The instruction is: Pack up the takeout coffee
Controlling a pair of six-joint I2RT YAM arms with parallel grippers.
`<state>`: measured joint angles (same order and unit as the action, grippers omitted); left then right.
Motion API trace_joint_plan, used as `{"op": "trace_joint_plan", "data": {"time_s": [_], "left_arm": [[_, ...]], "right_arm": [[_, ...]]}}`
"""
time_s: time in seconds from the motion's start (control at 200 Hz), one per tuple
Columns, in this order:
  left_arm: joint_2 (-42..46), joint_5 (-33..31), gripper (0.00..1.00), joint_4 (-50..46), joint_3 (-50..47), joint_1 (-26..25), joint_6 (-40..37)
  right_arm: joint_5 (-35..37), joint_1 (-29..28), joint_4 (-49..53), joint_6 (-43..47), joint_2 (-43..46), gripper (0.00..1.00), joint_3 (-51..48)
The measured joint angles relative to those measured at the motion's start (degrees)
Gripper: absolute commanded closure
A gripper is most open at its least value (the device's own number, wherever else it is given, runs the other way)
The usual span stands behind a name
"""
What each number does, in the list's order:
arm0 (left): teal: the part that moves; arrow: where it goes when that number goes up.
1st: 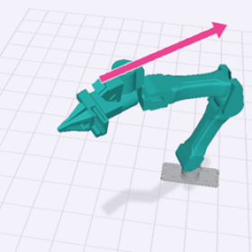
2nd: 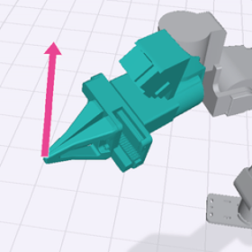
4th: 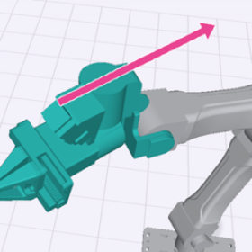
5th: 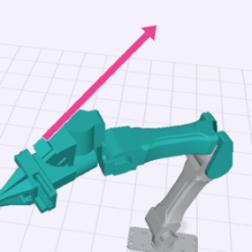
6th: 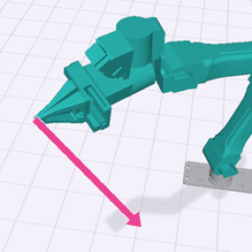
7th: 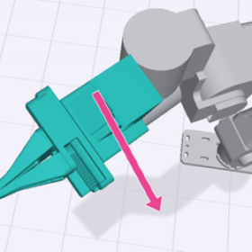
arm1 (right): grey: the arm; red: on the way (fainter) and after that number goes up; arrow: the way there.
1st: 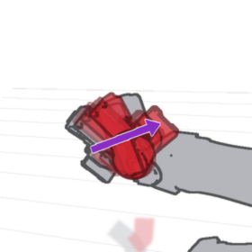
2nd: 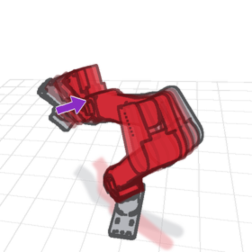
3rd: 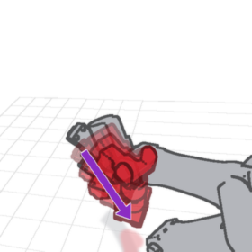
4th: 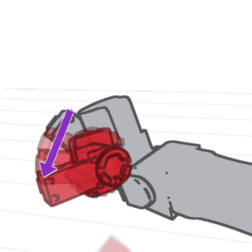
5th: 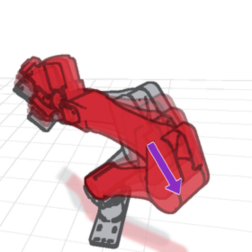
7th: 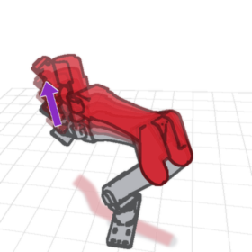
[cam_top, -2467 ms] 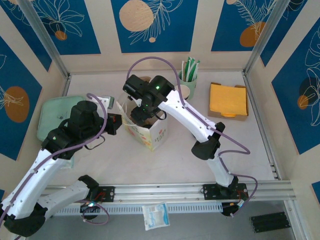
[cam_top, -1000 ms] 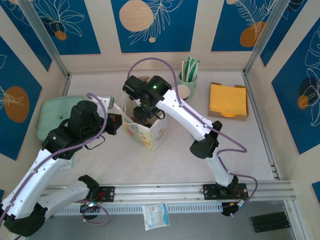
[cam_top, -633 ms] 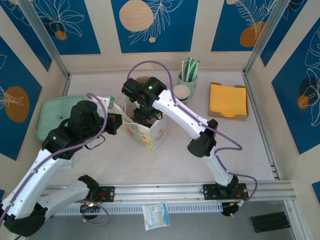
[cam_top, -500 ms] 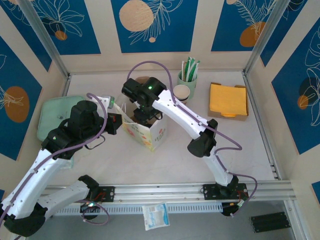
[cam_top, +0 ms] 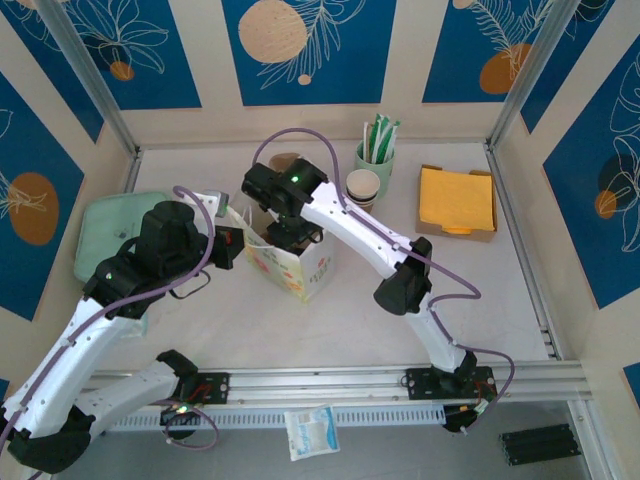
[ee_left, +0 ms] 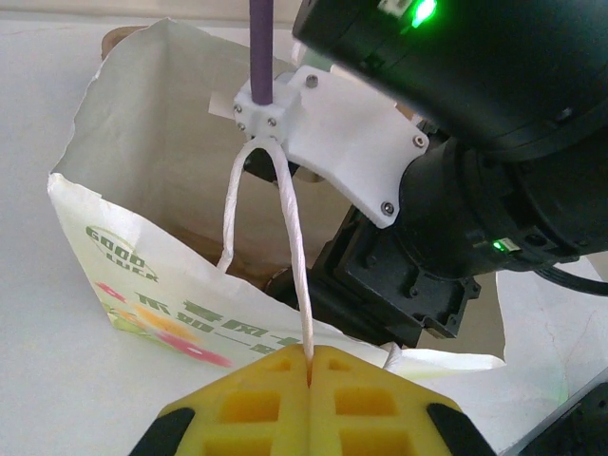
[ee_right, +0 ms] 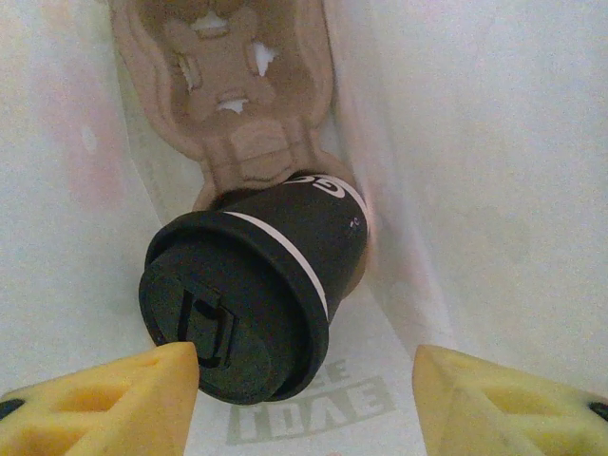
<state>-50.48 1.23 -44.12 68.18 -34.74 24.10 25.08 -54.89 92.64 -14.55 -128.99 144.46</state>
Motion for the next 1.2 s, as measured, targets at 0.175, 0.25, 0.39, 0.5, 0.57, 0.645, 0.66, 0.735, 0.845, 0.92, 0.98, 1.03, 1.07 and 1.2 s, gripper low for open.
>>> {"op": "trace_joint_plan", "data": {"time_s": [0.175, 0.25, 0.39, 0.5, 0.57, 0.645, 0.66, 0.735, 0.845, 0.92, 0.98, 1.03, 1.07, 1.2], "left_arm": [[0.0, 0.0, 1.00, 0.0, 0.0, 0.0, 0.0], [0.0, 0.0, 1.00, 0.0, 0.0, 0.0, 0.0], [0.0, 0.0, 1.00, 0.0, 0.0, 0.0, 0.0], [0.0, 0.0, 1.00, 0.0, 0.0, 0.0, 0.0], [0.0, 0.0, 1.00, 0.0, 0.0, 0.0, 0.0], [0.0, 0.0, 1.00, 0.0, 0.0, 0.0, 0.0], [0.0, 0.0, 1.00, 0.0, 0.0, 0.0, 0.0], [0.0, 0.0, 1.00, 0.0, 0.0, 0.0, 0.0], [0.0, 0.0, 1.00, 0.0, 0.0, 0.0, 0.0], [0.0, 0.0, 1.00, 0.0, 0.0, 0.0, 0.0], [0.0, 0.0, 1.00, 0.0, 0.0, 0.0, 0.0], [0.0, 0.0, 1.00, 0.0, 0.0, 0.0, 0.0], [0.0, 0.0, 1.00, 0.0, 0.0, 0.0, 0.0], [0.0, 0.0, 1.00, 0.0, 0.0, 0.0, 0.0]], "right_arm": [[0.0, -0.1, -0.5, 0.0, -0.7, 0.36, -1.8], [0.0, -0.2, -0.6, 0.0, -1.0, 0.35, -2.4], [0.0, -0.2, -1.1, 0.0, -1.4, 0.34, -3.3], [0.0, -0.2, -1.7, 0.0, -1.7, 0.33, -3.9], [-0.2, -0.2, -2.0, 0.0, -1.7, 0.32, -4.4], [-0.5, -0.2, -2.2, 0.0, -1.7, 0.30, -4.8], [-0.6, -0.2, -2.3, 0.0, -1.7, 0.30, -4.8], [-0.7, -0.2, -2.7, 0.0, -1.7, 0.29, -5.2], [-1.1, -0.1, -3.4, 0.0, -1.7, 0.27, -5.8], [-1.3, -0.1, -3.6, 0.0, -1.7, 0.26, -6.0], [-1.4, 0.0, -3.8, 0.0, -1.7, 0.25, -6.4], [-1.5, 0.1, -4.0, 0.0, -1.7, 0.24, -6.8], [-1.5, 0.2, -4.3, 0.0, -1.7, 0.23, -7.1], [-1.5, 0.3, -4.8, 0.0, -1.7, 0.21, -8.6]]}}
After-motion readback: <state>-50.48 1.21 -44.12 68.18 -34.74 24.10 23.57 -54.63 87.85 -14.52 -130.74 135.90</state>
